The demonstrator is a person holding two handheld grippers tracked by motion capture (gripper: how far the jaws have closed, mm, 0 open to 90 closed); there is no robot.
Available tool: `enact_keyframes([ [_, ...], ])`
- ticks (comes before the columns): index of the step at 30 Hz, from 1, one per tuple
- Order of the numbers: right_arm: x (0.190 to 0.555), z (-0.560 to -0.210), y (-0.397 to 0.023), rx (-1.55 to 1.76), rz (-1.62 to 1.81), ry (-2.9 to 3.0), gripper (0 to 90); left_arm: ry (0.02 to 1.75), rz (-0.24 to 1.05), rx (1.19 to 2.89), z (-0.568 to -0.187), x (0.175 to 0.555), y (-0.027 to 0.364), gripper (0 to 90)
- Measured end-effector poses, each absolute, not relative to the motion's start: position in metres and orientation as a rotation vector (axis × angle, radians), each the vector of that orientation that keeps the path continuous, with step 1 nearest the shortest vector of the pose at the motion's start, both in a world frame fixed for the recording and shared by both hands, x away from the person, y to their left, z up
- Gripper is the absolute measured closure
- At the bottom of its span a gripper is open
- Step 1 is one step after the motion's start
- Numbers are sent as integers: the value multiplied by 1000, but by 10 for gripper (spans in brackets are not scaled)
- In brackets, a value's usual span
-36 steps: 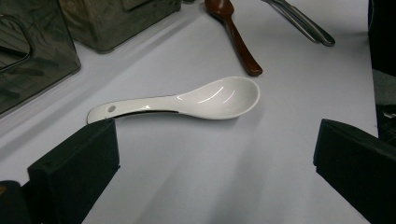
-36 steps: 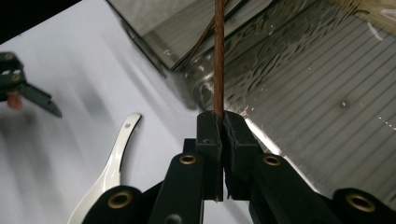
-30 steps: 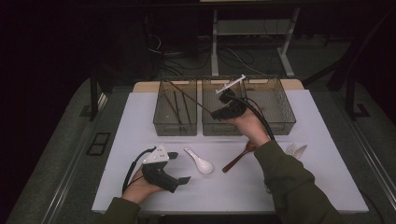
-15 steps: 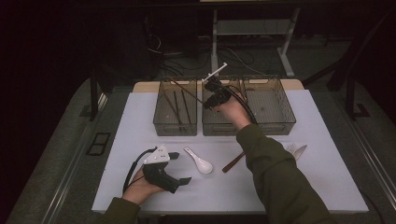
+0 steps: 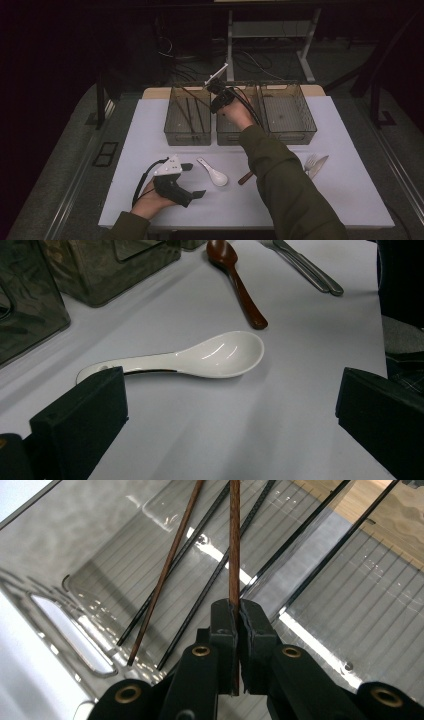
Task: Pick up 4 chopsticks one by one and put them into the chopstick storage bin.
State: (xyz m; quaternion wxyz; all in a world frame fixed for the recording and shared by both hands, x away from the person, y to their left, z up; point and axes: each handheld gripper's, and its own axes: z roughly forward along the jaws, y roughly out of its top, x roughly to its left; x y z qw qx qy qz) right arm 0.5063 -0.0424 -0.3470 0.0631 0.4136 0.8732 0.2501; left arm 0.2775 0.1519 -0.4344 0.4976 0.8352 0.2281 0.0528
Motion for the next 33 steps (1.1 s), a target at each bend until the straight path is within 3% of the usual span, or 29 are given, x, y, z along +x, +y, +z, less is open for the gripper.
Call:
enact_keyframes([
  [14, 511, -354, -28, 1260, 719, 2640, 841, 546, 125, 2023, -434, 277, 151, 0],
  [19, 511, -350, -30, 1259, 774, 2613, 688, 546, 125, 2021, -435, 277, 150, 0],
  [27, 506, -340, -39, 1210, 847, 2609, 528, 549, 125, 2025, -435, 277, 151, 0],
  [33, 496, -334, -51, 1167, 917, 2602, 462, 552, 126, 2024, -435, 278, 151, 0],
])
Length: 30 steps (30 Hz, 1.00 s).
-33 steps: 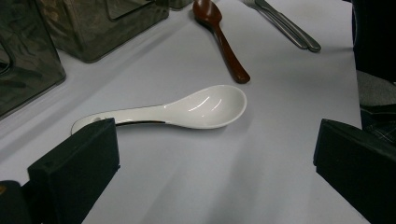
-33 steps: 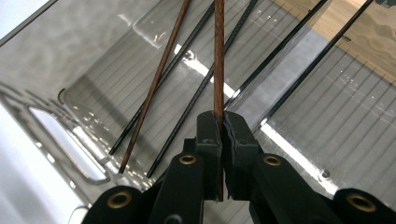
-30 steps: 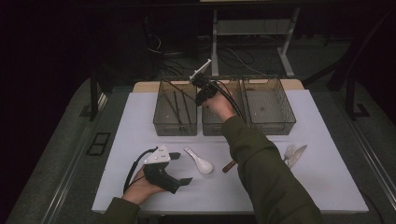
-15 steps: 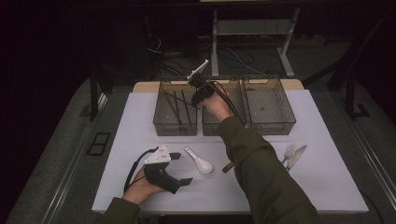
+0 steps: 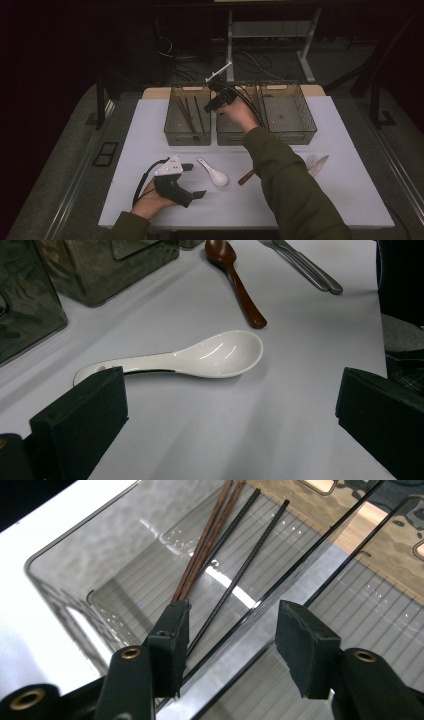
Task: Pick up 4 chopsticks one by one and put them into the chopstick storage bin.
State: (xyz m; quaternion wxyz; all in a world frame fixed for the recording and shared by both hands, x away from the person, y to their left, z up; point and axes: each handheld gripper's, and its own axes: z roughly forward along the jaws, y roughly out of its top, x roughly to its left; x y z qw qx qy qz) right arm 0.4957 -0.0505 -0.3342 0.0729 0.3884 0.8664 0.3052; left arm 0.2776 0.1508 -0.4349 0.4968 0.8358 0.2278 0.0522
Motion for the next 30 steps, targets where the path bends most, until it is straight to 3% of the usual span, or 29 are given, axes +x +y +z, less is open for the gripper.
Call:
enact_keyframes([
  [19, 447, -329, -98, 1008, 1070, 2572, 289, 557, 138, 2054, -435, 279, 154, 0],
  [30, 424, -333, -125, 967, 1173, 2575, 283, 567, 136, 2053, -436, 278, 153, 0],
])
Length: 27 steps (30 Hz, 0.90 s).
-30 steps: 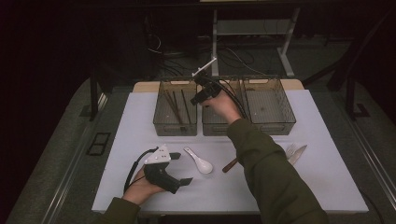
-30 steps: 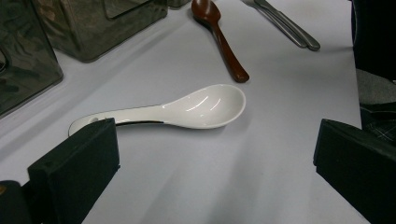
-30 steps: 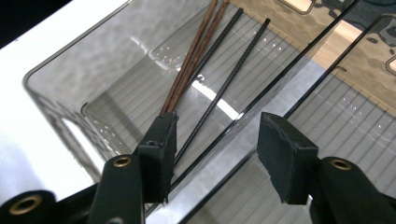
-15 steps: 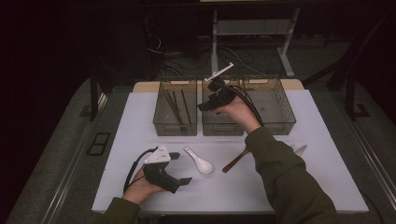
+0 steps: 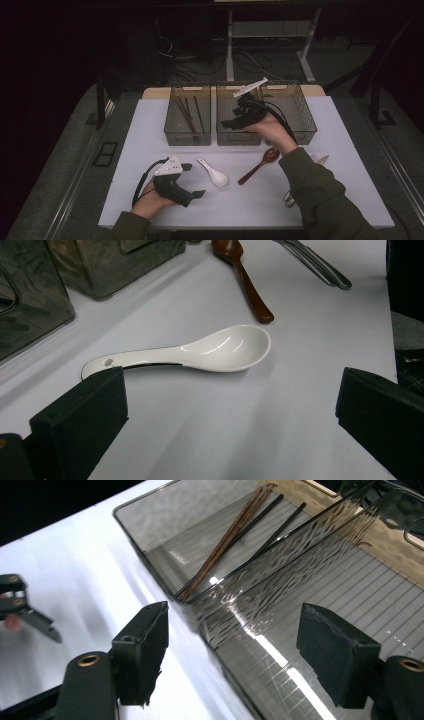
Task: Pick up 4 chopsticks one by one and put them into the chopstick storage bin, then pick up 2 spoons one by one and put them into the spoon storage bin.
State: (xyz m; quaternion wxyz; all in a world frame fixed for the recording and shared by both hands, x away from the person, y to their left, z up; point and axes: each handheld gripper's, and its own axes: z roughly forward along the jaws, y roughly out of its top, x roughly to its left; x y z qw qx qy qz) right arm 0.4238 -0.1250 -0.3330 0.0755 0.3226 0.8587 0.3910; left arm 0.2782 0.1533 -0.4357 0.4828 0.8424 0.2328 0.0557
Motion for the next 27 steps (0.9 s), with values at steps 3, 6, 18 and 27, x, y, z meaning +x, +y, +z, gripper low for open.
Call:
enact_keyframes([
  [3, 417, -333, -133, 962, 1201, 2566, 283, 568, 137, 2053, -436, 278, 153, 0],
  [6, 411, -333, -140, 968, 1227, 2560, 283, 569, 139, 2052, -436, 278, 153, 0],
  [18, 389, -345, -175, 980, 1278, 2519, 284, 574, 144, 2058, -436, 278, 153, 0],
  [27, 375, -359, -204, 1070, 1279, 2460, 536, 583, 147, 2054, -437, 278, 155, 0],
])
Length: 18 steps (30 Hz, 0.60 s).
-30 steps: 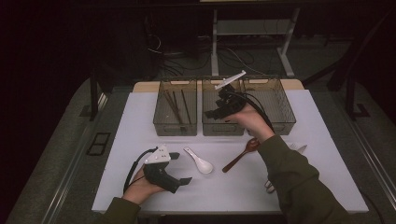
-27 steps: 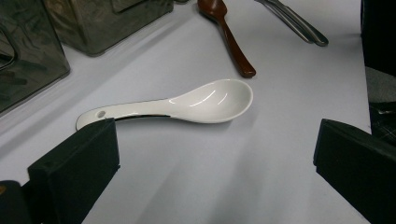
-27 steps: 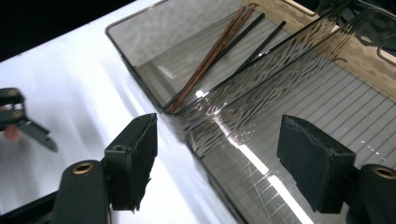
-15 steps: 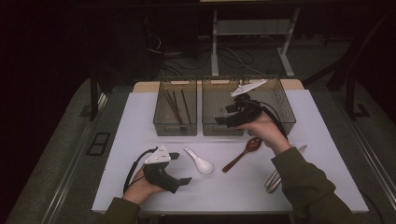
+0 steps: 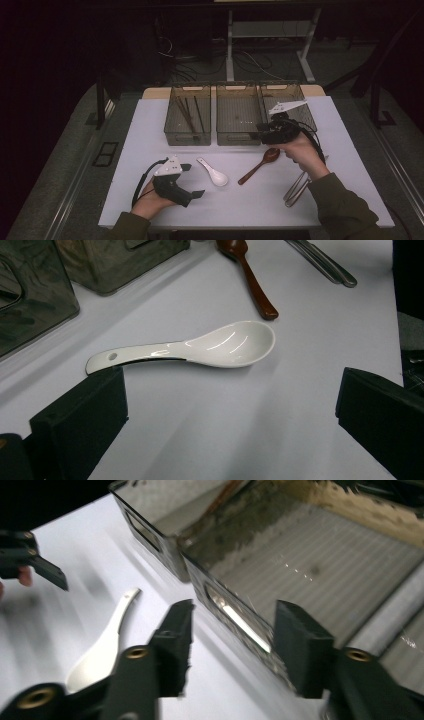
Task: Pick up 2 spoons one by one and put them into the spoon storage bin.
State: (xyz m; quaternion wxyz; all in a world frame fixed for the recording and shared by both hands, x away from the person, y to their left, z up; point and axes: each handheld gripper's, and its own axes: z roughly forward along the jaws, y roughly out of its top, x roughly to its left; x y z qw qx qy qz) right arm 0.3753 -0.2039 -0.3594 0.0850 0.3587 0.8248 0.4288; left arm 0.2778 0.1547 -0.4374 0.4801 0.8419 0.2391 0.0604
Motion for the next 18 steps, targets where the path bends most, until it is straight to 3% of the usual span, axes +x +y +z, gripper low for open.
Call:
enact_keyframes([
  [4, 371, -371, -213, 1094, 1244, 2453, 696, 588, 150, 2053, -437, 278, 155, 0],
  [13, 371, -395, -226, 1092, 1123, 2499, 888, 600, 153, 2052, -437, 278, 156, 0],
  [18, 379, -411, -232, 1138, 1044, 2502, 891, 596, 154, 2054, -438, 278, 156, 0],
])
